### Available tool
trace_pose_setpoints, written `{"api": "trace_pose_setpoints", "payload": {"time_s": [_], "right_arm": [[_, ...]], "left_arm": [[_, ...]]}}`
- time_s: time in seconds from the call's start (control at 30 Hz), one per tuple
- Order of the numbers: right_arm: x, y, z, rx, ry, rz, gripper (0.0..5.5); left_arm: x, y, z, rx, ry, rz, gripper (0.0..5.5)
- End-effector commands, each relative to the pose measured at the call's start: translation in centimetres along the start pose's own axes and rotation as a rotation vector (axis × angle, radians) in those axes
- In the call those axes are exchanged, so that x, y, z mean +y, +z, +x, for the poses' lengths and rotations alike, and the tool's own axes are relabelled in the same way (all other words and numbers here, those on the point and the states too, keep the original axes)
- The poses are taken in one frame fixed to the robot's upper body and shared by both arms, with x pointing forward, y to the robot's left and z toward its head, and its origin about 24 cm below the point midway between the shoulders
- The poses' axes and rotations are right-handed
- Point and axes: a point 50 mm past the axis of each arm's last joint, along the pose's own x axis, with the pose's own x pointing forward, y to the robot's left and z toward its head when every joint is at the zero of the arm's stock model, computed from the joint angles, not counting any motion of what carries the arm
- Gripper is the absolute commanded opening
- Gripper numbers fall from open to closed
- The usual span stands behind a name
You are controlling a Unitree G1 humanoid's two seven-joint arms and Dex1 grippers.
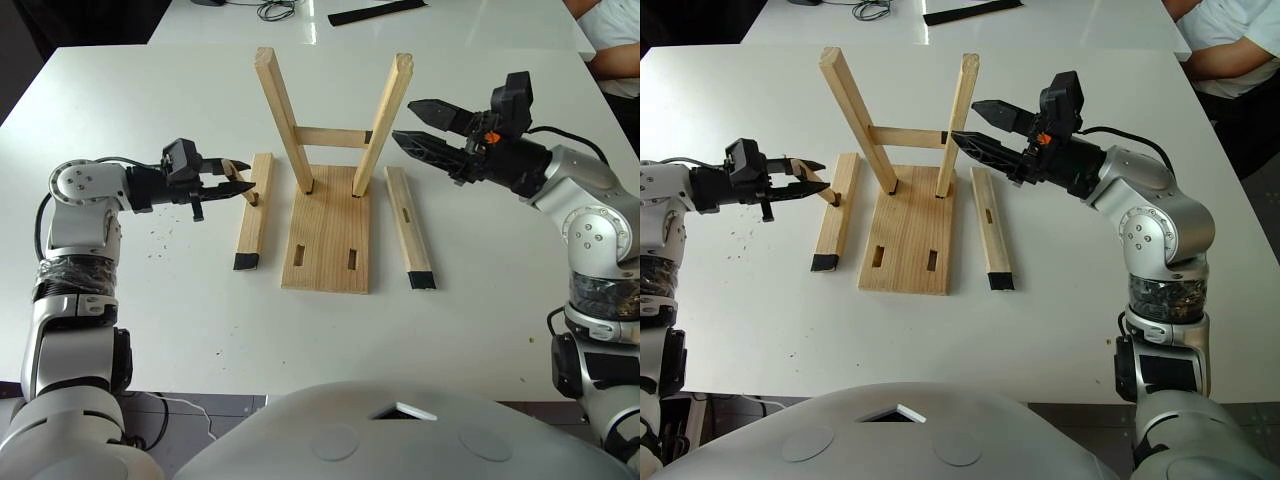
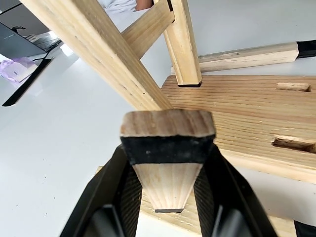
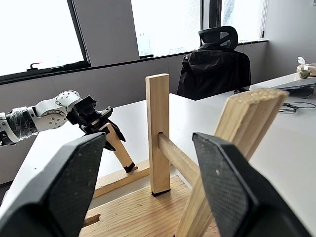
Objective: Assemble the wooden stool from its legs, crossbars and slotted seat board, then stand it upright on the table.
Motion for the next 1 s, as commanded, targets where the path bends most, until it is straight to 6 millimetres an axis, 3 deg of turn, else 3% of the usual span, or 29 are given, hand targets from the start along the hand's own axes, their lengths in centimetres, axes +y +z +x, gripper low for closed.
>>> {"api": "trace_pose_setpoints", "payload": {"time_s": [0.03,0.4,0.67,1.0], "right_arm": [[0.7,-0.2,-0.2,-0.009,-0.007,0.011,3.23],[3.1,-1.9,-1.5,-0.044,-0.107,0.072,3.23],[3.9,-1.9,-1.9,-0.054,-0.148,0.1,3.23],[3.9,-1.5,-1.8,-0.069,-0.167,0.103,3.23]], "left_arm": [[-1.5,-1.0,-0.8,0.121,-0.192,-0.058,1.31],[-2.2,-0.4,-1.4,0.134,-0.313,-0.121,1.31],[-3.7,-1.9,-1.9,0.199,-0.361,-0.164,1.31],[-5.9,-3.7,-1.1,0.214,-0.358,-0.161,1.31]]}}
